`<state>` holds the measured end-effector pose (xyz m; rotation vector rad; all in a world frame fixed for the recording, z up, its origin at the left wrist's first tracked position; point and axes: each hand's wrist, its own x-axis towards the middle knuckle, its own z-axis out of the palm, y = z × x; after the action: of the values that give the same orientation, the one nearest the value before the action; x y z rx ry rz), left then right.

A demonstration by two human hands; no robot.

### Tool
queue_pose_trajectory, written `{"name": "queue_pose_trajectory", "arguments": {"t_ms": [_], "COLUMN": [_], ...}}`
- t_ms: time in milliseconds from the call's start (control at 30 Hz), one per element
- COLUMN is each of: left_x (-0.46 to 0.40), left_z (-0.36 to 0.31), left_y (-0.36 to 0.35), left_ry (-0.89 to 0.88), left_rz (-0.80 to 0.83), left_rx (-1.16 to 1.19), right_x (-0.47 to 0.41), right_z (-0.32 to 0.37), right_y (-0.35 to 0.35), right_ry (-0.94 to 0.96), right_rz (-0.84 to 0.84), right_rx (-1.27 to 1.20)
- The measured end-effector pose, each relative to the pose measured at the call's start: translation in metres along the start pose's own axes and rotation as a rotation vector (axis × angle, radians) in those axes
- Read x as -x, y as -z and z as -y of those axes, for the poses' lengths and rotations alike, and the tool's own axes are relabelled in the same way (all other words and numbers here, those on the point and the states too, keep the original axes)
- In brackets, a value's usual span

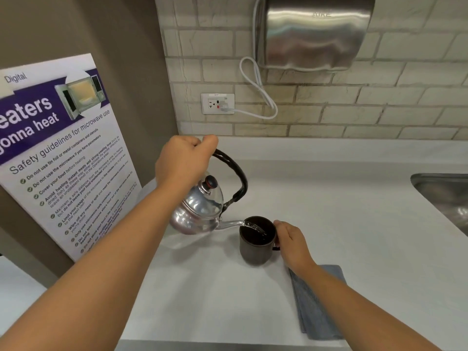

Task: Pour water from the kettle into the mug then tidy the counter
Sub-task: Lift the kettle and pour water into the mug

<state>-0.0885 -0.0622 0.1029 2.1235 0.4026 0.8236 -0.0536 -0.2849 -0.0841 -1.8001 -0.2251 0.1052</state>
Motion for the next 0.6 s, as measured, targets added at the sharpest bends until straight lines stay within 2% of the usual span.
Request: {"name": "queue_pose_trajectory", "arguments": {"t_ms": [333, 600], "left_x": [0.005, 0.002], "left_z": [0.025, 0.043], "left_y": [0.006, 0.012], "left_ry": [0.276, 0.566], "left_rz": [-0.078, -0.161], "left_rx": [0.322, 0.565], "right_x": [0.001, 0.001], "right_z": [0.002, 0.003], "right_y": [0.0, 0.0], "right_ry": [-0.002, 0.015], "right_rz": [-0.001, -0.005], "right_rx": [-0.016, 0.002]}}
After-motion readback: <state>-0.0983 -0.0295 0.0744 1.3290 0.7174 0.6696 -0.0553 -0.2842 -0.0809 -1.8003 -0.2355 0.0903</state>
